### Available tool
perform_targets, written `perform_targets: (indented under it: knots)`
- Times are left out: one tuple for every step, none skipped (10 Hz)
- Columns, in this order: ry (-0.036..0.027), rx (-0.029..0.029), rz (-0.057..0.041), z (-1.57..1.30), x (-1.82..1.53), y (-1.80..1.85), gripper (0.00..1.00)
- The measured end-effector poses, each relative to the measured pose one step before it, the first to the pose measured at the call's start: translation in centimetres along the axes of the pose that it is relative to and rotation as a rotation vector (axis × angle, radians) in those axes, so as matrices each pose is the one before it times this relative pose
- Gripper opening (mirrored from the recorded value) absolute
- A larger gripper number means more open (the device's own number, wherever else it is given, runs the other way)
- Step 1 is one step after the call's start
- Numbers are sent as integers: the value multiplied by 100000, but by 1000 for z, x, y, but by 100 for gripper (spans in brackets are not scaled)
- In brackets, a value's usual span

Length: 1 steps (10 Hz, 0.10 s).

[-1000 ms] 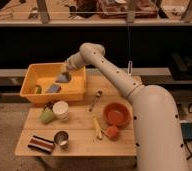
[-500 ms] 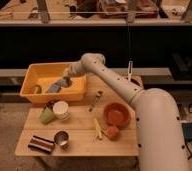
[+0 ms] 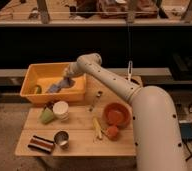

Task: Place towel in tray

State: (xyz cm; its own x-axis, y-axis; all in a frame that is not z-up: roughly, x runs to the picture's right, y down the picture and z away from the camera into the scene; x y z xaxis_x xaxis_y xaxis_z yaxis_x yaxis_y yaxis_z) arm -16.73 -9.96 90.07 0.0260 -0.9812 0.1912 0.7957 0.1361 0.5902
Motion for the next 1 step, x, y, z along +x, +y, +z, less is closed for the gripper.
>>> perform_targets:
  knots:
    - [-8,-6,33,12,-14,4,80]
